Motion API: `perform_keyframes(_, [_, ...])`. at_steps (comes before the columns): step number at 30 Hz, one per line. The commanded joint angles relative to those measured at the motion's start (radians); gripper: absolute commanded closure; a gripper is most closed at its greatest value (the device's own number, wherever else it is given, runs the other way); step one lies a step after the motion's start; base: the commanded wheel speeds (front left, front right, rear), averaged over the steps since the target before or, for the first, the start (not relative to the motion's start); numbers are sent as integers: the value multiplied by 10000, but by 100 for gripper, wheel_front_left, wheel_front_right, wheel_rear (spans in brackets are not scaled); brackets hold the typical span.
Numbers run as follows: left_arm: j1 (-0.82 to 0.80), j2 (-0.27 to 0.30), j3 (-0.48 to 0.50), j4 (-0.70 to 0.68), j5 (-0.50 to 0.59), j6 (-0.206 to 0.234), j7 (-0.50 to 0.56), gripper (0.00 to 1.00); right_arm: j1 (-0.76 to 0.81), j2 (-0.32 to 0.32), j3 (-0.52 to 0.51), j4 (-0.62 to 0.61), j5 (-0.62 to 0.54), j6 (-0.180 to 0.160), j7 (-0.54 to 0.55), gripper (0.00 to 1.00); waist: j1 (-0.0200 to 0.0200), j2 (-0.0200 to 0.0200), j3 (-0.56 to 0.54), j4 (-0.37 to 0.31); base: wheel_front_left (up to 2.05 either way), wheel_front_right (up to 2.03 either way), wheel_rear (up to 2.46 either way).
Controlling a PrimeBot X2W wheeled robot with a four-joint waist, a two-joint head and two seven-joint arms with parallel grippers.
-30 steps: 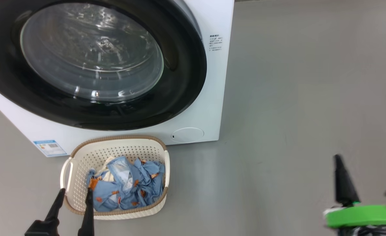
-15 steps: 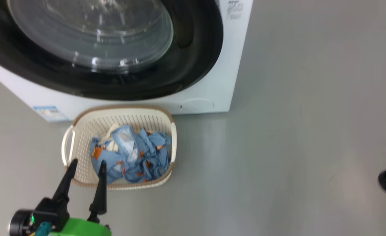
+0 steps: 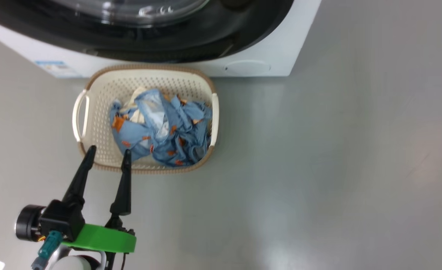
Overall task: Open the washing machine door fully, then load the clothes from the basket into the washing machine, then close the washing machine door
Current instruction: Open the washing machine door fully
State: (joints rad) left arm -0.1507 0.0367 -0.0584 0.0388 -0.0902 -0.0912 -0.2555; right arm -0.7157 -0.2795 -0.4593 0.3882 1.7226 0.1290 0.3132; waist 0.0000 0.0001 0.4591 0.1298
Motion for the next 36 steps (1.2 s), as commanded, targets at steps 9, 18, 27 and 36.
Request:
perform_keyframes(9, [-507,135,-26,-249,-217,137,-63,0,-1950,-195,1473,-9,-1071,17,1592,100,0,-1,876,754,0,0,0])
perform_keyframes(18, [-449,135,-236,-245,-429,281,-63,0,-3152,-40,2597,-33,-1544,17,2410,100,0,-1,986,982,0,0,0])
perform_keyframes(27, [-653,135,-490,146,-497,229,-63,0,-4044,-114,3420,51,-1867,17,2968,100,0,-1,1193,1375,0,0,0])
perform_keyframes(36, [-952,135,-722,301,-670,342,-63,0,-4699,-62,4070,257,-2050,17,3187,100,0,-1,1354,1841,0,0,0])
